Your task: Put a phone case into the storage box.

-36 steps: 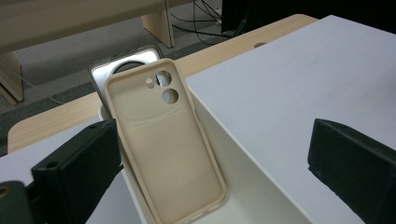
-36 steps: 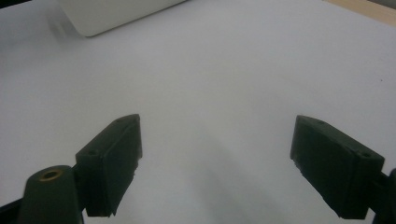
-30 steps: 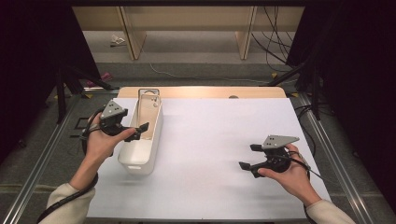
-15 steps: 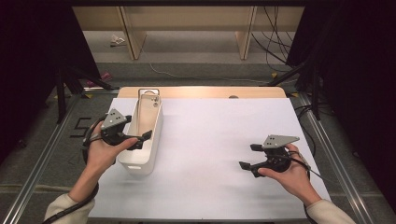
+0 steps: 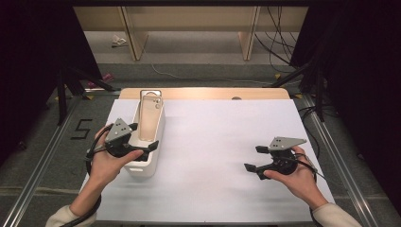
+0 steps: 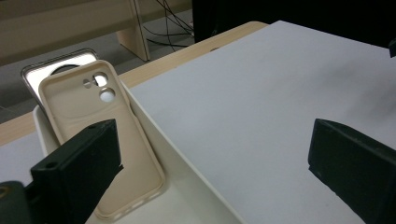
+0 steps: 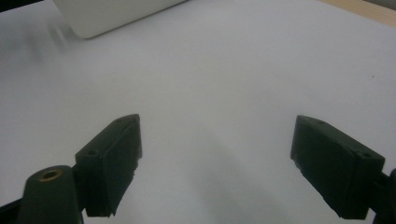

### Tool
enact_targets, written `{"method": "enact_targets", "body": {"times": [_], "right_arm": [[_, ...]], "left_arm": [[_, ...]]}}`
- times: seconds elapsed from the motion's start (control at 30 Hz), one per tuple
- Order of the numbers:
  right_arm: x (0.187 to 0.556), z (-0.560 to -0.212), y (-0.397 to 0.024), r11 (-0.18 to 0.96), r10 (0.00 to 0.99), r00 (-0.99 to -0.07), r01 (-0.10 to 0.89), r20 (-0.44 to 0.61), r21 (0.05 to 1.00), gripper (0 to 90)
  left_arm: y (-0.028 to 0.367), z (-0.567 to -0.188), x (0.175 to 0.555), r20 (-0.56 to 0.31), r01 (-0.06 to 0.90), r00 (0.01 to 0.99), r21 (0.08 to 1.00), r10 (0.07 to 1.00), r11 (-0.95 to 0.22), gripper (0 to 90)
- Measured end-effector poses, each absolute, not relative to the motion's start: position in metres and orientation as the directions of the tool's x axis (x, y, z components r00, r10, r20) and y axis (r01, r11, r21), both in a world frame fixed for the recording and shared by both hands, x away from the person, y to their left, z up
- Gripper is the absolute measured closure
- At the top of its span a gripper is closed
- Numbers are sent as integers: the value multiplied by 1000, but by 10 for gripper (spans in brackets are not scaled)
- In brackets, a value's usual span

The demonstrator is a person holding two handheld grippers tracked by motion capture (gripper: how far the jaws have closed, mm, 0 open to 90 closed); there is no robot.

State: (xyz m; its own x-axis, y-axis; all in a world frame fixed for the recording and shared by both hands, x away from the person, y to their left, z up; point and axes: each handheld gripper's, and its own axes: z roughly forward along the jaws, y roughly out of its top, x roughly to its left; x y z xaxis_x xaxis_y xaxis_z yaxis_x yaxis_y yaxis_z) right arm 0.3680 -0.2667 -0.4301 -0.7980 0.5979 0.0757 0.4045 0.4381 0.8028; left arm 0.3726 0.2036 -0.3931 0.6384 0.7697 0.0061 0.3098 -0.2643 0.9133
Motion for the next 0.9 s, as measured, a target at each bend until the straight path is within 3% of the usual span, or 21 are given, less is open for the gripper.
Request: {"method": "enact_targets", "body": {"times": [0.9], "right_arm": [[362, -429, -280, 420, 617, -783, 413, 80, 808, 172]], "left_arm": [[184, -419, 348, 31, 286, 688, 906, 725, -311, 7]]}}
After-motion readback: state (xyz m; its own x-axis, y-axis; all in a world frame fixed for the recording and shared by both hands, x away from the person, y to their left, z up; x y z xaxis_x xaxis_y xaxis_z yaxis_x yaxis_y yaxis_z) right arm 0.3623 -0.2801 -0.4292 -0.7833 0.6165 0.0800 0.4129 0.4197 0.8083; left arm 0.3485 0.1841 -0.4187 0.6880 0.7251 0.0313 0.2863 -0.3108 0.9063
